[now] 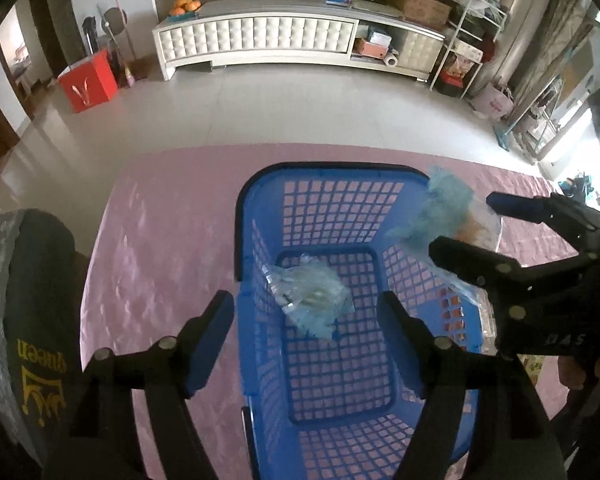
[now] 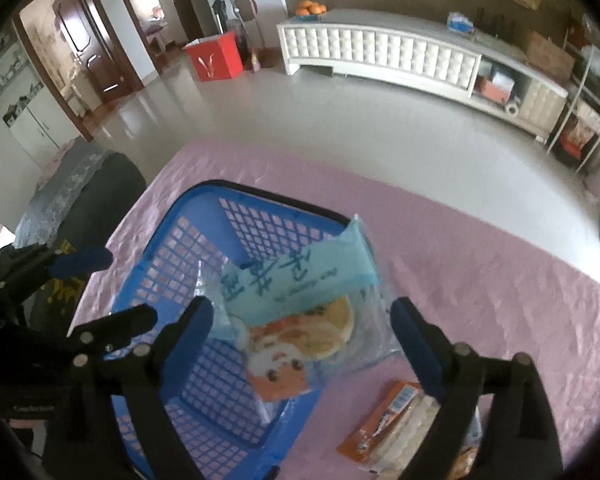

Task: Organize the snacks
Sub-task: 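Carry both bags over the blue basket and open both tools to drop them, then move the left tool back over the snack pile and grasp the green cracker pack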

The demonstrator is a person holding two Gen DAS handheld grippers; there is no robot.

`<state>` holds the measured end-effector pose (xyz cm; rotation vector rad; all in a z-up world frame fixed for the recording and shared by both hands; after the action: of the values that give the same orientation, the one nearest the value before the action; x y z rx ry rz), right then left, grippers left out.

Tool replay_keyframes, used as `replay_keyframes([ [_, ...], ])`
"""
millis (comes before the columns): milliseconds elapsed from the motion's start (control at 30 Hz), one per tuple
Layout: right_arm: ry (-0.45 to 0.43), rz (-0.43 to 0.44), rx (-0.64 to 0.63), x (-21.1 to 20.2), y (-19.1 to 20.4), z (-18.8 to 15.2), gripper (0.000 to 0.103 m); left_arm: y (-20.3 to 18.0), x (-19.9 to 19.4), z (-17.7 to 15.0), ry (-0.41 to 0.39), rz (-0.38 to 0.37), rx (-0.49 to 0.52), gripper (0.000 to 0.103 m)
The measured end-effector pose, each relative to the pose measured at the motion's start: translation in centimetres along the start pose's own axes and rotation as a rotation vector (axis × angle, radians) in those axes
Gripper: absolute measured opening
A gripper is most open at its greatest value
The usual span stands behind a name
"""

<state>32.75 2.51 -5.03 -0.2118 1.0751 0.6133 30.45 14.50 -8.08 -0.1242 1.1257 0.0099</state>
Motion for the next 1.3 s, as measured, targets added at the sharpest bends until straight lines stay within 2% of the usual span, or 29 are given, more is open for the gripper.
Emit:
replay_keyframes([
  [167, -0.012, 0.014, -0.007, -1.0, 0.5, 0.6, 0.095, 0.6, -1.7, -0.5, -0.022, 0.009, -0.005, 0.072],
  [300, -0.038, -0.014, -0.007, -2.0, 1.0, 0.9, 0.099, 0.4, -3.1, -1.1, -0.041, 0.012, 0.01, 0.072],
  [633, -0.101, -0.066, 0.015, -6.2, 1.2, -0.9, 0.102, -1.8, -7.5, -2.8, -0.101, -0.01, 0.037, 0.072],
  [1033, -0.157, -0.084, 0.031, -12.5, 0.6, -5.5, 0.102, -7.7, -12.3, -5.6, -0.191, -0.028, 0.108, 0.072],
  [1300, -0.184, -0.091, 0.079, -15.0, -1.9, -9.0, 0.102, -12.7, -11.5, -7.8, -0.179, -0.051, 0.178, 0.072],
])
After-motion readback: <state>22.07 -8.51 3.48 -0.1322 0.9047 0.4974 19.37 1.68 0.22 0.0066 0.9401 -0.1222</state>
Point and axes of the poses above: each gripper's, at about its wrist camera, not at the fingertips, and x roughly the way its jaws point, y to its left, z to its top, the point moved 4 cm from there along x, roughly the way its jaws point
